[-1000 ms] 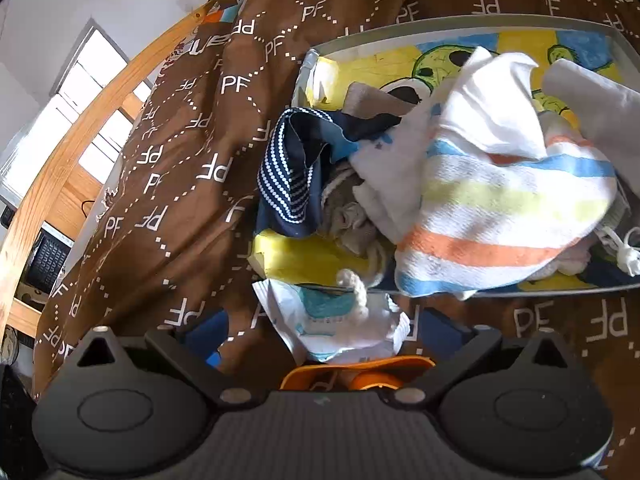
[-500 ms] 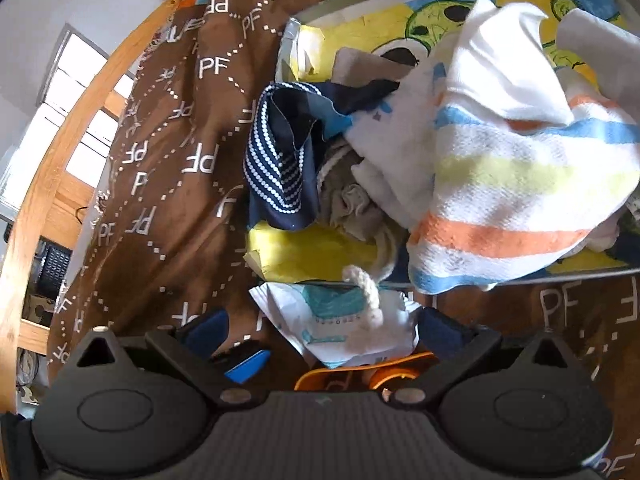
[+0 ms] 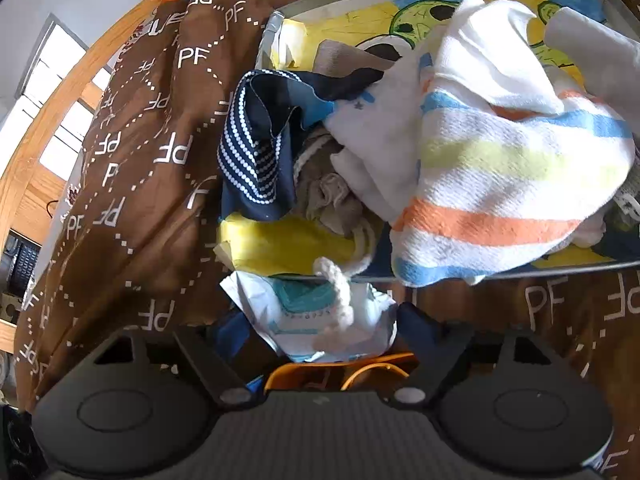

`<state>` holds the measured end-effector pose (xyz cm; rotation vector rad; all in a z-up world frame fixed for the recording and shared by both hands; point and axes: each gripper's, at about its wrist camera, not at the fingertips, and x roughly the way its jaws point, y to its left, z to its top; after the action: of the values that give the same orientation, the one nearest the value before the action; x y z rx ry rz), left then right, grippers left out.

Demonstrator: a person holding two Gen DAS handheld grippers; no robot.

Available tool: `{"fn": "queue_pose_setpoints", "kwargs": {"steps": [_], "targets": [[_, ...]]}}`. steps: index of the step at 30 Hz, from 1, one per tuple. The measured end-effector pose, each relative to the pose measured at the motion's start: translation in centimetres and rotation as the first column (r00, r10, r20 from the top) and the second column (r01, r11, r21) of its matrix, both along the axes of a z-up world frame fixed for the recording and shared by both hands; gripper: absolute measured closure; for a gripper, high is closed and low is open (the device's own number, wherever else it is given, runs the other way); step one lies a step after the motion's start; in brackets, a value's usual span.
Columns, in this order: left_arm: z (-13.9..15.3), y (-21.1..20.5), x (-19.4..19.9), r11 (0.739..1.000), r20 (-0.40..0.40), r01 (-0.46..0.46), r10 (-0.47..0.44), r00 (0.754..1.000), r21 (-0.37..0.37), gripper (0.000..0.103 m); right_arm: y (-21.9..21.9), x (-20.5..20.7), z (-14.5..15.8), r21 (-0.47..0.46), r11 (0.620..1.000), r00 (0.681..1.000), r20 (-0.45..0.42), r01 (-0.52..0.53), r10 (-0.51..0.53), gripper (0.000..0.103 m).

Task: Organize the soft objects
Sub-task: 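Grasp the orange strap with the left gripper while the right gripper grasps the white wipe packet, then carry the orange strap and white wipe packet with both grippers into the tray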

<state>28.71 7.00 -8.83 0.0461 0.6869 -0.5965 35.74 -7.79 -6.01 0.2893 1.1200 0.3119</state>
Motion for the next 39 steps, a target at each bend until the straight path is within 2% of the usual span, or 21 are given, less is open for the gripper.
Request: {"fn": "queue_pose_setpoints", "kwargs": {"steps": [3, 8, 10, 15, 18, 23, 27, 34, 36, 39], "targets": [[-0.1, 0.1, 0.3, 1.0, -0.025, -0.014, 0.014, 1.0, -0.012, 0.063, 0.3, -0.5, 0.0, -0.015, 1.0, 1.0, 0.021, 0.016, -0.015, 0.029], [0.5, -0.7, 0.2, 0.998, -0.026, -0.013, 0.014, 1.0, 0.054, 0.071, -0.2, -1.1, 0.1, 0.002, 0.999, 0.999, 0.036, 0.036, -0.036, 0.036], [0.8, -0.8, 0.3, 0.998, -0.039, -0.02, 0.023, 0.999, 0.067, 0.077, -0.5, -1.5, 0.0, 0.013, 0.999, 0.998, 0.043, 0.044, -0.045, 0.039], [1.6, -0.3, 0.7, 0.996, -0.07, -0.047, 0.052, 0.996, 0.074, 0.082, -1.7, -2.6, 0.6, 0.085, 0.994, 0.994, 0.072, 0.071, -0.077, 0.045], [2.1, 0.0, 0.5, 0.996, -0.056, -0.054, 0.058, 0.997, 0.071, 0.084, -2.7, -3.2, 1.3, 0.141, 0.987, 0.99, 0.099, 0.082, -0.097, 0.046], [3.6, 0.5, -0.2, 0.997, 0.004, -0.058, 0.058, 0.998, 0.044, 0.084, -4.0, -4.1, 3.0, 0.19, 0.979, 0.974, 0.198, 0.072, -0.11, 0.046], [4.8, 1.2, -0.4, 0.997, 0.052, -0.077, 0.077, 0.996, -0.013, 0.084, -5.4, -4.6, 4.4, 0.227, 0.971, 0.953, 0.27, 0.074, -0.136, 0.046], [5.3, 1.7, 0.0, 0.977, 0.096, -0.152, 0.167, 0.981, -0.15, 0.084, -8.7, -4.1, 7.6, 0.274, 0.95, 0.889, 0.385, 0.147, -0.248, 0.045], [5.0, 1.5, 0.3, 0.967, 0.099, -0.171, 0.192, 0.976, -0.19, 0.084, -9.4, -3.5, 8.3, 0.278, 0.946, 0.873, 0.405, 0.168, -0.274, 0.045], [4.8, 1.4, 1.5, 0.936, 0.086, -0.223, 0.254, 0.963, -0.273, 0.083, -9.7, -2.1, 8.7, 0.259, 0.944, 0.861, 0.411, 0.203, -0.298, 0.044]]}}
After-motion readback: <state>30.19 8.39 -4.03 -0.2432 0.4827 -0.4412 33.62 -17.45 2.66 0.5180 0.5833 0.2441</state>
